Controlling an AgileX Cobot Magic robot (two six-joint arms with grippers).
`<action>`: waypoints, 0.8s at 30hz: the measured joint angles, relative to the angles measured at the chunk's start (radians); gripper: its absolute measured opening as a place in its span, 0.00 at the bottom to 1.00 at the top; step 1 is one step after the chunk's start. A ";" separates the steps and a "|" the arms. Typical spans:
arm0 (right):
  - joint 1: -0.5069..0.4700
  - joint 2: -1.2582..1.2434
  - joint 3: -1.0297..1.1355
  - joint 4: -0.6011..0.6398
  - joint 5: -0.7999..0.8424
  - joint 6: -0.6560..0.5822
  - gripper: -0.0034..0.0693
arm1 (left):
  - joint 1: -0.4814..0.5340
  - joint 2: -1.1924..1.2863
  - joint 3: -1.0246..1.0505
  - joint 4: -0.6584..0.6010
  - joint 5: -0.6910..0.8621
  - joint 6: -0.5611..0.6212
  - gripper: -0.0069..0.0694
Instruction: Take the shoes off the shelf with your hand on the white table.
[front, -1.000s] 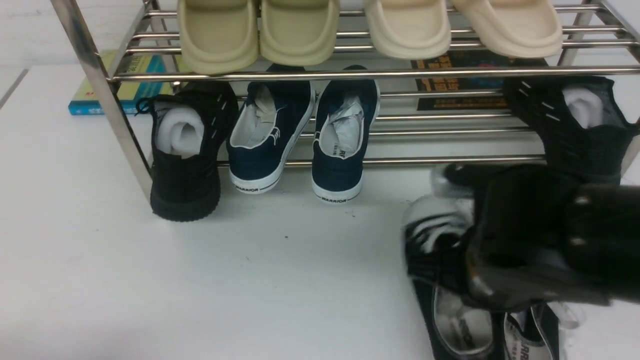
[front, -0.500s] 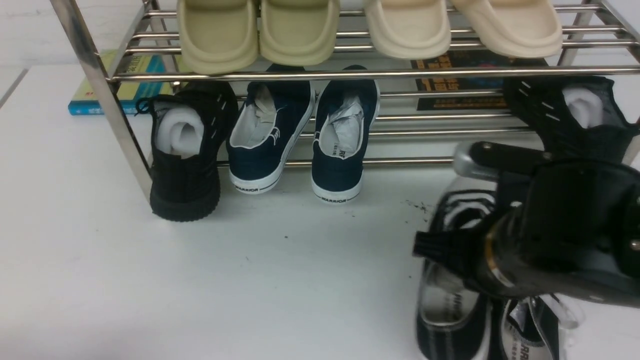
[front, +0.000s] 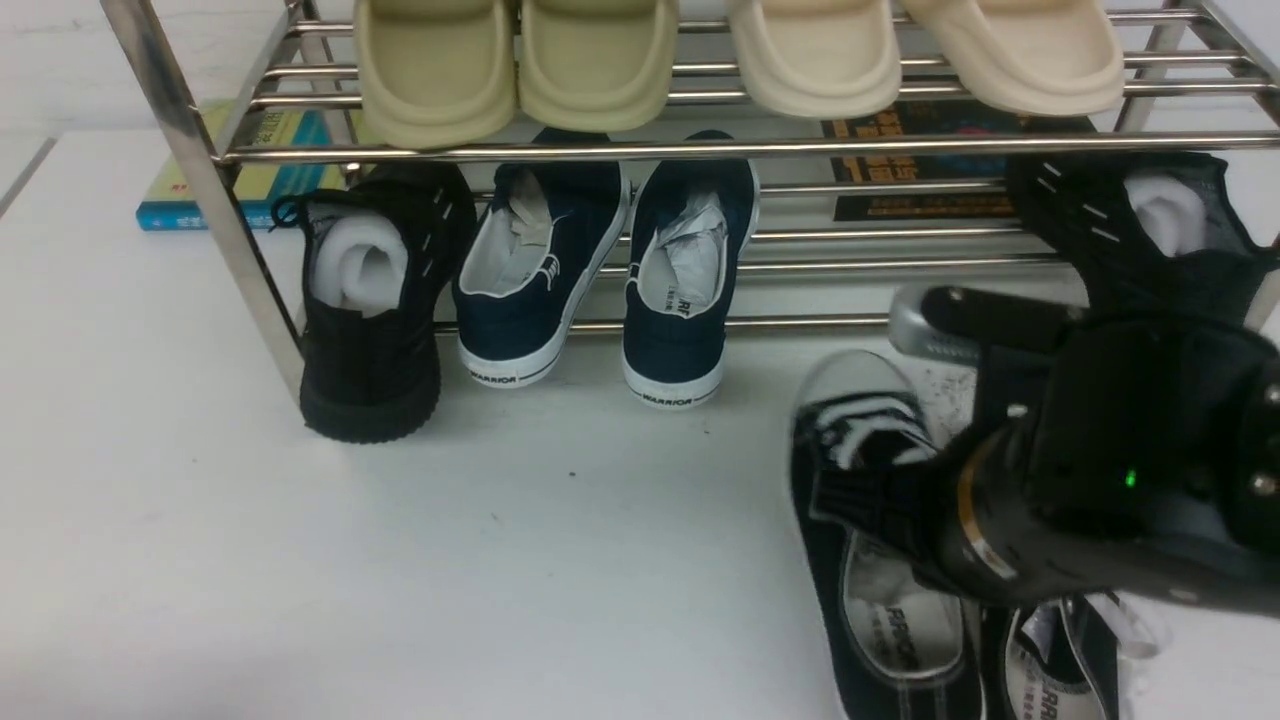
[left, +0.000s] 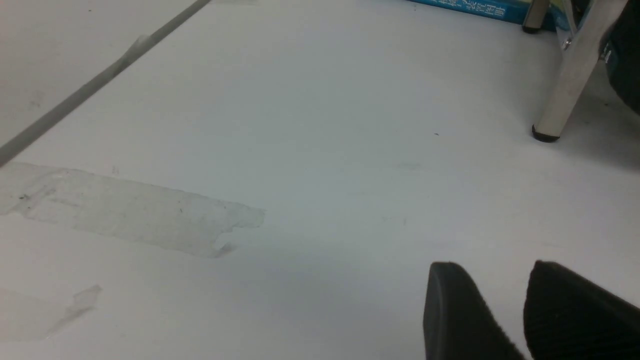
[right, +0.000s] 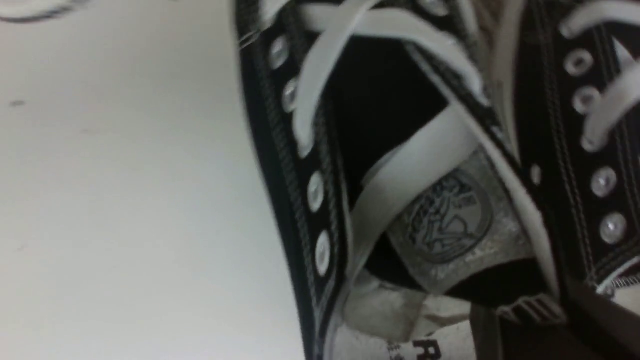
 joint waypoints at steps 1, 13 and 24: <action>0.000 0.000 0.003 -0.002 0.000 0.000 0.08 | 0.000 0.000 0.000 0.000 0.000 0.000 0.41; 0.000 0.051 0.029 -0.061 -0.025 0.074 0.10 | 0.000 0.000 0.000 0.000 0.000 0.000 0.41; 0.000 0.055 0.031 -0.083 -0.050 0.001 0.11 | 0.000 0.000 0.000 0.000 0.000 0.000 0.41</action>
